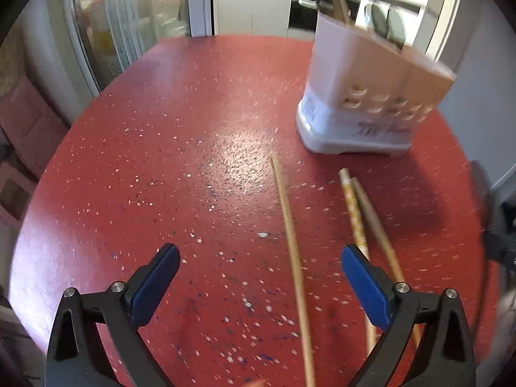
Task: Organize utensils
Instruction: 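Carry the spoon and chopstick to the caddy and lower them in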
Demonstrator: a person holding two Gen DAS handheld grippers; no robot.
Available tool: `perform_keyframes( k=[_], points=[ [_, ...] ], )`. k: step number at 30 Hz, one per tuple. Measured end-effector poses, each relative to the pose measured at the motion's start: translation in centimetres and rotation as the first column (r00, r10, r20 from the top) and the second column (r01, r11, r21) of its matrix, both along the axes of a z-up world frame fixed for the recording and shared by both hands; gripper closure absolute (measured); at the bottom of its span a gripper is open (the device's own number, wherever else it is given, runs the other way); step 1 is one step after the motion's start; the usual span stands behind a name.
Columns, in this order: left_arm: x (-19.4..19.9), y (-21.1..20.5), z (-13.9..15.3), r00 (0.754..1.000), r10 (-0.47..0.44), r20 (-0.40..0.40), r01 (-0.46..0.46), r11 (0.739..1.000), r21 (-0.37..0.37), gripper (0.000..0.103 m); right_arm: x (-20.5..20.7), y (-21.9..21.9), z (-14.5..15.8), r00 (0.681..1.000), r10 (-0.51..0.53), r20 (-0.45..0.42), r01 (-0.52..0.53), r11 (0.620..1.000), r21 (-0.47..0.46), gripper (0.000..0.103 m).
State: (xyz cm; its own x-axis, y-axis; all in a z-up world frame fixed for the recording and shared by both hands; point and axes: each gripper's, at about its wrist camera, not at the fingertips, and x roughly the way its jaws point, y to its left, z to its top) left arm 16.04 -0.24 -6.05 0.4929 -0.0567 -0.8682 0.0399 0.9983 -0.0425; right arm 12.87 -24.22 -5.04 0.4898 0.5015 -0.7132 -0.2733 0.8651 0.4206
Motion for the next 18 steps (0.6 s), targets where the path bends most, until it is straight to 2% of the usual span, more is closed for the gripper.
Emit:
perform_keyframes(
  k=[4,6,8,11,13,14,16,18],
  points=[
    [2.1,-0.8,-1.9,0.993,-0.031,-0.111,0.036,0.998,0.042,0.004,-0.1,-0.5,-0.3,1.0,-0.008,-0.004,0.008,1.0,0.014,0.091],
    [2.7,-1.1,-2.1,0.99,-0.054,-0.131,0.058,0.998,0.03,0.006,-0.2,-0.8,-0.3,1.0,-0.011,-0.002,0.011,1.0,0.017,0.091],
    [3.3,-1.5,-2.1,0.984,-0.077,-0.163,0.086,0.995,0.051,0.01,-0.3,-1.0,-0.3,1.0,-0.013,-0.002,0.013,1.0,0.02,0.091],
    [4.2,-2.0,-1.8,0.966,-0.145,-0.215,0.155,0.987,0.033,0.024,-0.2,-1.1,-0.3,1.0,-0.017,-0.001,0.017,1.0,0.021,0.091],
    [4.4,-2.5,-1.6,0.956,-0.191,-0.223,0.203,0.979,0.033,0.058,-0.1,-1.0,-0.2,1.0,-0.021,0.001,0.021,0.999,0.024,0.091],
    [4.5,-2.7,-1.5,0.95,-0.204,-0.237,0.218,0.975,0.036,0.068,-0.2,-1.1,-0.1,1.0,-0.023,0.002,0.022,0.999,0.025,0.091],
    [4.3,-2.8,-1.5,0.949,-0.221,-0.225,0.229,0.973,0.007,0.069,-0.3,-1.1,0.1,1.0,-0.025,0.007,0.025,0.999,0.025,0.091],
    [3.5,-2.6,-1.3,0.959,-0.22,-0.18,0.219,0.975,-0.027,0.069,-0.5,-1.2,0.4,1.0,-0.027,0.016,0.027,0.999,0.025,0.091]
  ],
)
